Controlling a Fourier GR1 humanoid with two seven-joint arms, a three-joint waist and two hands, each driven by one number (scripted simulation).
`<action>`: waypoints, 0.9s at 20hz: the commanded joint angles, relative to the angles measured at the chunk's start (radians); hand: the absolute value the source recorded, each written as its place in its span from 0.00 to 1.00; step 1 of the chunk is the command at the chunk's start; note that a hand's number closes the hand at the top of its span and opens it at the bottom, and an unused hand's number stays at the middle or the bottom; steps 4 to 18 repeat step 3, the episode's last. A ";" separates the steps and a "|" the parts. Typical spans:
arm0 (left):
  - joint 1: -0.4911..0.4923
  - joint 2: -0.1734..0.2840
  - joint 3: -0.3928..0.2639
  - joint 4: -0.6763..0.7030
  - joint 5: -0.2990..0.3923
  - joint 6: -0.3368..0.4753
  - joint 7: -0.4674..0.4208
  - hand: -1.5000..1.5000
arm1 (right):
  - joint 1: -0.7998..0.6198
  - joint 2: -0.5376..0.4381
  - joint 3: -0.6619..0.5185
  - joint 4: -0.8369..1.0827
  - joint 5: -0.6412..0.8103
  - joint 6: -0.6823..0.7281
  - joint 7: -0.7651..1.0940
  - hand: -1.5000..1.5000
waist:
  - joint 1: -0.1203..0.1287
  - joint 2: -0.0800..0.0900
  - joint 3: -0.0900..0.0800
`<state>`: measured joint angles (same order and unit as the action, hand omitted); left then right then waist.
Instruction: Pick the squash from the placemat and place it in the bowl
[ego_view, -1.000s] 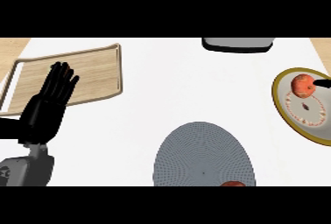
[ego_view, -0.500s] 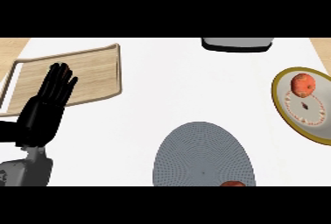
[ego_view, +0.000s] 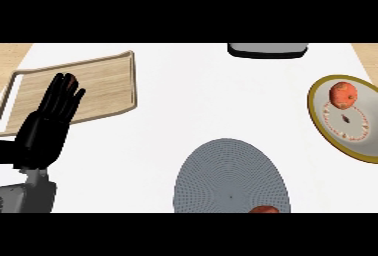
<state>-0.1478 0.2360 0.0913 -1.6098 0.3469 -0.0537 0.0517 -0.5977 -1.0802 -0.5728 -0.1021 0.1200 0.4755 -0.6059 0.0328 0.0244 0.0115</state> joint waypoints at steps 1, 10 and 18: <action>0.003 0.007 0.013 0.007 0.009 -0.012 -0.008 0.50 | 0.089 -0.011 0.005 0.000 0.008 0.060 -0.075 0.00 | -0.004 0.002 0.003; -0.004 0.017 0.017 -0.013 0.012 -0.004 0.022 0.50 | 0.095 -0.050 -0.001 -0.003 0.002 0.090 -0.052 0.00 | 0.000 -0.003 0.002; -0.004 0.017 0.017 -0.013 0.012 -0.004 0.022 0.50 | 0.095 -0.050 -0.001 -0.003 0.002 0.090 -0.052 0.00 | 0.000 -0.003 0.002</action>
